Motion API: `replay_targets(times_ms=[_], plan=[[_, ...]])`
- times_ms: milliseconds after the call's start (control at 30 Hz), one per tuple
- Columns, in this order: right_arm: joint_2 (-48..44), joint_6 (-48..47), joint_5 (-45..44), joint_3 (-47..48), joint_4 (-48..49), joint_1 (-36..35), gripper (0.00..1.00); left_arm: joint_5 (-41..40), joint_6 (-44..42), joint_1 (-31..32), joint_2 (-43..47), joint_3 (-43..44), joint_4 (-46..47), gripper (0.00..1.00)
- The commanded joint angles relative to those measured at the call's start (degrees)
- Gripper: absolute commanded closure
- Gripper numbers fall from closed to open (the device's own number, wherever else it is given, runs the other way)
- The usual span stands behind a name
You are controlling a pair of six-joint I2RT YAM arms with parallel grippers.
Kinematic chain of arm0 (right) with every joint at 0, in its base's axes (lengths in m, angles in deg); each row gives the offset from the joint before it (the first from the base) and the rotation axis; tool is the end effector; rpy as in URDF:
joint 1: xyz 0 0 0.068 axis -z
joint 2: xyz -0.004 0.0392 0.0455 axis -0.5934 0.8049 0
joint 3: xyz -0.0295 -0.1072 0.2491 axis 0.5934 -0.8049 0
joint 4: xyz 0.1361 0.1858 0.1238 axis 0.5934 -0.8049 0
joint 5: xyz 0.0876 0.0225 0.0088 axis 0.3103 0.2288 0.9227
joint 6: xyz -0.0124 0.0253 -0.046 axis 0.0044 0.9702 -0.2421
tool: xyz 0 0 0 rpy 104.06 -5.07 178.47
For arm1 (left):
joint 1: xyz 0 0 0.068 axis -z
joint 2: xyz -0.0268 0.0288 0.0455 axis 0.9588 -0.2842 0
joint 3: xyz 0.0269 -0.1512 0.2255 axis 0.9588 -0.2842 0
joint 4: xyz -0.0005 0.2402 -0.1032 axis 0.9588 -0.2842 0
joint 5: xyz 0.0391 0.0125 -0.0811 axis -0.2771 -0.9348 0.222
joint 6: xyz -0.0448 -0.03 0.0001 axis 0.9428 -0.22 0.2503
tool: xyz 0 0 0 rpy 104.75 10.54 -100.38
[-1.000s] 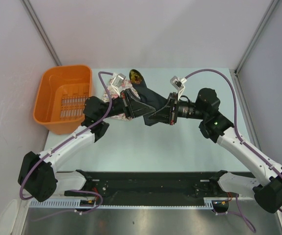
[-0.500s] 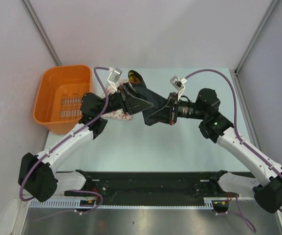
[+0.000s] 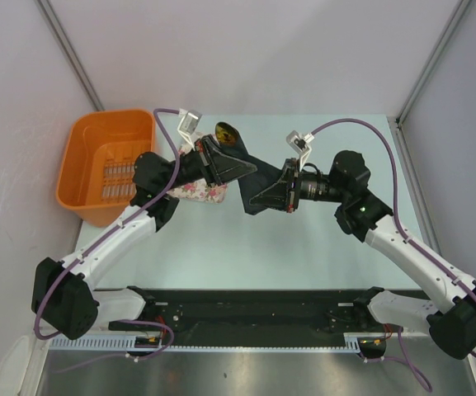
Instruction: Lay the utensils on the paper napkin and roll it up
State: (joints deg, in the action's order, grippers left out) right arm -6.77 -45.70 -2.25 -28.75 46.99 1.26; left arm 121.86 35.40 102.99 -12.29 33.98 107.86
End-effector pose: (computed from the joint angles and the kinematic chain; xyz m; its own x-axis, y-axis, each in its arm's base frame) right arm 0.1901 0.1667 0.3870 -0.4911 0.0748 -0.8679 -0.8648 0.0771 0.4961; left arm 0.2254 -0.1574 0.3965 -0.5806 -0.3504 -0.7350 0.7954 -0.0509 -0.6040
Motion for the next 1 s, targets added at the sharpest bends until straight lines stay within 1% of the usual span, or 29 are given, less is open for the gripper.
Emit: replay_targets(times_ms=[0,33,133,167,200,233,267,300,333,400,467,500,633,733,767,800,867,933,967], plan=[[-0.6,0.3,2.0,0.3,3.7,-0.2,1.0,-0.2,-1.2,-0.3,0.2,2.4,1.7,0.95],[-0.6,0.2,2.0,0.3,3.3,-0.3,1.0,-0.2,-1.1,-0.3,0.4,2.3,1.9,0.99],[-0.4,-0.7,2.1,0.9,1.5,0.0,1.0,-0.1,-0.9,-0.3,0.5,1.8,1.8,1.0],[-0.4,-1.1,2.1,1.7,0.7,0.2,0.98,0.2,-1.0,-0.3,0.7,1.6,1.7,1.0],[-0.4,-1.4,1.9,2.3,-0.3,0.6,0.78,0.4,-1.2,-0.4,0.8,1.2,1.4,1.0],[-0.4,-1.4,1.8,2.9,-2.3,1.3,0.68,0.3,-1.5,-0.4,1.1,0.9,1.1,1.0],[-0.4,-1.4,2.1,4.2,-3.3,2.9,0.6,0.6,-1.5,-0.6,1.3,0.4,1.1,1.0],[-0.4,-1.2,2.4,4.8,-4.4,4.2,0.48,0.6,-1.6,-0.6,1.3,0.2,0.8,1.0],[-0.4,-1.1,3.4,5.4,-6.1,5.2,0.44,0.7,-2.2,-0.6,1.5,0.1,0.5,1.0],[-0.9,-1.6,4.2,6.9,-8.4,8.2,0.41,1.0,-2.4,-0.7,1.6,-0.6,0.1,1.0],[-1.9,-2.1,5.3,7.9,-10.9,9.7,0.42,0.8,-2.6,-0.7,1.7,-1.5,0.0,1.0],[-2.3,-3.2,5.4,8.6,-12.4,10.3,0.45,0.9,-2.6,-0.7,1.8,-1.7,0.2,1.0],[-3.1,-4.7,5.4,9.3,-14.7,10.3,0.49,1.2,-2.4,-0.7,1.4,-2.5,0.4,1.0],[-2.5,-5.2,5.2,9.8,-15.3,10.4,0.6,1.5,-2.3,-0.7,1.4,-2.4,0.4,1.0],[-2.4,-5.5,5.1,9.9,-15.5,10.3,0.7,1.5,-2.3,-0.7,1.5,-2.5,0.4,1.0],[-2.0,-5.8,5.0,10.0,-16.2,10.3,0.73,1.5,-2.2,-0.7,1.6,-2.5,0.3,1.0],[-1.6,-6.7,5.4,10.4,-17.1,10.8,0.78,1.7,-2.2,-0.7,1.9,-2.9,0.2,1.0],[-1.2,-7.2,5.5,10.9,-18.7,11.4,0.8,2.0,-2.2,-0.8,2.3,-3.2,0.3,1.0],[-1.2,-7.9,5.3,11.0,-19.3,11.8,0.83,2.4,-2.2,-0.8,2.5,-3.6,0.4,1.0]])
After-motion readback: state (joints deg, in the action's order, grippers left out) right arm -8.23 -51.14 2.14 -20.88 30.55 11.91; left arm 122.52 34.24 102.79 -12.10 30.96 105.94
